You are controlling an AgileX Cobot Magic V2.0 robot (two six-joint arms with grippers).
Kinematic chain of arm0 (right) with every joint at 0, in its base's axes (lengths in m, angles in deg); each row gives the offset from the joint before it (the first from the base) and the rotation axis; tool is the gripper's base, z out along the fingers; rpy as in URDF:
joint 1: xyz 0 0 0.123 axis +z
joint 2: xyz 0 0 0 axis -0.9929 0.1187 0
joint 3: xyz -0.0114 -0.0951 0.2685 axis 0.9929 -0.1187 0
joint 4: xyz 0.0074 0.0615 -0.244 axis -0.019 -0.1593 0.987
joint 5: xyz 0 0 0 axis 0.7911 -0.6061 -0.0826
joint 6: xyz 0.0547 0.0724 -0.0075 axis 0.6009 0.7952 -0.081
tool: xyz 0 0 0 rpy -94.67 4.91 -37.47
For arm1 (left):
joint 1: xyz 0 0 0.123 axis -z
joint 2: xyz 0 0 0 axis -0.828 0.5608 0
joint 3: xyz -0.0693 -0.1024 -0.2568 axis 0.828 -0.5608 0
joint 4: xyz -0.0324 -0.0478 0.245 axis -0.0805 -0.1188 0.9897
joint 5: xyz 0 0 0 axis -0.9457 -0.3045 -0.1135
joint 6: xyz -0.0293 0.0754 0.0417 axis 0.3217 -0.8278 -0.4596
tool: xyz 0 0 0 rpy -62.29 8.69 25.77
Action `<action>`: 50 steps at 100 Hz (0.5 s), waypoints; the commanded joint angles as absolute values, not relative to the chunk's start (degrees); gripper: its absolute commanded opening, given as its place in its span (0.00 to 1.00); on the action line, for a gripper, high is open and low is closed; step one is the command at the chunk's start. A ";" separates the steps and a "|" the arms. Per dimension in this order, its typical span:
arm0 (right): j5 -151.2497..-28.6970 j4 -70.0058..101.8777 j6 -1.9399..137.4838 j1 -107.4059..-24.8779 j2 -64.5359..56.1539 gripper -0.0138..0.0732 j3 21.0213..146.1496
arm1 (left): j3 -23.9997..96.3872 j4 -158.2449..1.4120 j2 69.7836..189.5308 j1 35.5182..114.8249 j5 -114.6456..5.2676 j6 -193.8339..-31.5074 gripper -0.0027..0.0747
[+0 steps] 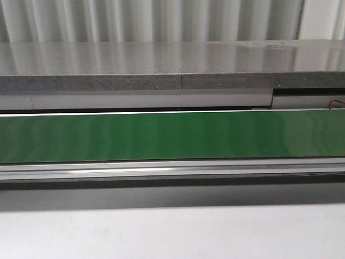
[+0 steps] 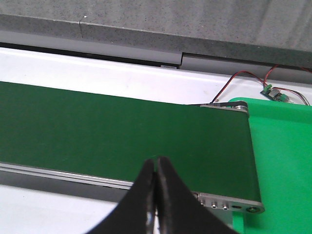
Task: Move button from right to left
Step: 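Lift the held button off the belt and carry it over the blue tray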
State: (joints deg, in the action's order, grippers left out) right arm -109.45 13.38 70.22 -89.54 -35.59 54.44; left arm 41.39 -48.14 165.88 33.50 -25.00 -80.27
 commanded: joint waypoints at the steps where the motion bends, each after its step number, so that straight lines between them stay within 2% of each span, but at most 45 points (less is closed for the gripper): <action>1: -105.91 12.88 69.64 -89.60 -35.56 0.08 55.74 | 43.13 -49.10 165.27 33.51 -29.18 -80.12 0.01; 50: -105.91 12.88 69.64 -89.60 -35.56 0.08 55.74 | 43.22 -53.49 171.13 33.51 -35.53 -80.12 0.01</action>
State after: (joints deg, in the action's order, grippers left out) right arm -109.45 13.38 70.22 -89.54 -35.59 54.44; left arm 41.48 -52.24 173.25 33.50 -32.64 -80.27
